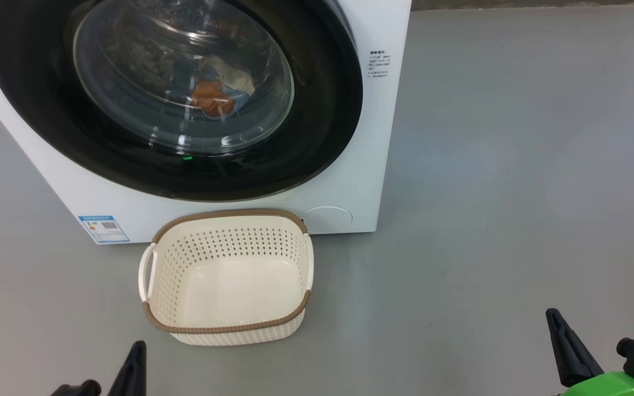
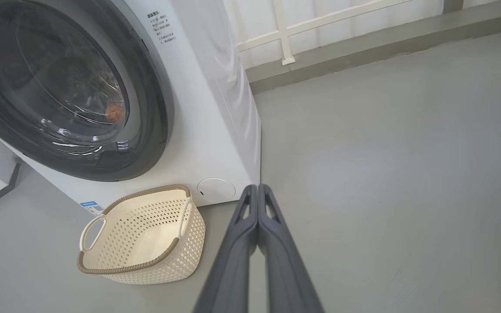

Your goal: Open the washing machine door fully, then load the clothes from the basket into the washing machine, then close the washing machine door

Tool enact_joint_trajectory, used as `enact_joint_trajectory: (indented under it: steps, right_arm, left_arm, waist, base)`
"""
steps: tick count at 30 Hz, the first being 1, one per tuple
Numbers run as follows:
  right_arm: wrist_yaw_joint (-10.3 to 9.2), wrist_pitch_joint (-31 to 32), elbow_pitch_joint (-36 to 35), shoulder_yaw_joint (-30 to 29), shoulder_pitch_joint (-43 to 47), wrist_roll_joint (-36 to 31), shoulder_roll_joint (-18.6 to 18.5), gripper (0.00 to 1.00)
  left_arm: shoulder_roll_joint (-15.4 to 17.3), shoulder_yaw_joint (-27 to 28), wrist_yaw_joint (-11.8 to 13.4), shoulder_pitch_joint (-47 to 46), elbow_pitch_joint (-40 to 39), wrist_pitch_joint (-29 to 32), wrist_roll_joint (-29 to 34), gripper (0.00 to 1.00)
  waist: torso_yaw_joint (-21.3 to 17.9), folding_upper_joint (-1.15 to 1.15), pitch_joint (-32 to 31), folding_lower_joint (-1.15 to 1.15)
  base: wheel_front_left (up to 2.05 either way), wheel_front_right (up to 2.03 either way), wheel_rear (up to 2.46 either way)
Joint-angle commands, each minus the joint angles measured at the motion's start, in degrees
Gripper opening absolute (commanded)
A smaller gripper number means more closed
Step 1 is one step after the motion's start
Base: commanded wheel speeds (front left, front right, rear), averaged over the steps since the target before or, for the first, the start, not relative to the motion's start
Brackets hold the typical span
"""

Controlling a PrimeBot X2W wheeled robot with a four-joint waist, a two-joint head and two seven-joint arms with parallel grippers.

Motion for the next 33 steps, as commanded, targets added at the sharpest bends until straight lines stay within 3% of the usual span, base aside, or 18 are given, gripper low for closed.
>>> enact_joint_trajectory:
  steps: [1,6,11,33]
  right_arm:
    - [-0.01,0.44,-1.10,-0.18,-0.64,1.40,-0.64,0.00]
    - [-0.02,1.12,-1.35,-0.38,-0.70,3.45,-0.31,0.00]
    - [-0.03,1.96,-1.54,-0.62,-0.90,6.00,0.10,0.00]
    - [-0.09,5.86,-2.63,-1.78,-1.74,17.71,1.99,0.00]
  left_arm:
    - [0.64,0.38,0.00,-0.66,-1.05,0.39,-1.58,0.00]
    - [0.62,0.59,-0.01,-0.86,-1.08,1.03,-4.11,0.00]
    - [0.59,0.85,-0.01,-1.23,-0.97,1.83,-7.24,0.00]
    - [0.37,2.14,-0.03,-2.85,-0.75,5.58,-21.57,0.00]
  waist:
    - [-0.01,0.00,-0.05,0.01]
    - [-0.01,0.00,-0.27,0.13]
    - [-0.02,0.00,-0.27,0.01]
    - [-0.06,0.00,-0.72,0.00]
  base:
    - [0.00,0.00,0.00]
    - [0.00,0.00,0.00]
    - [0.00,0.00,0.00]
    - [0.00,0.00,0.00]
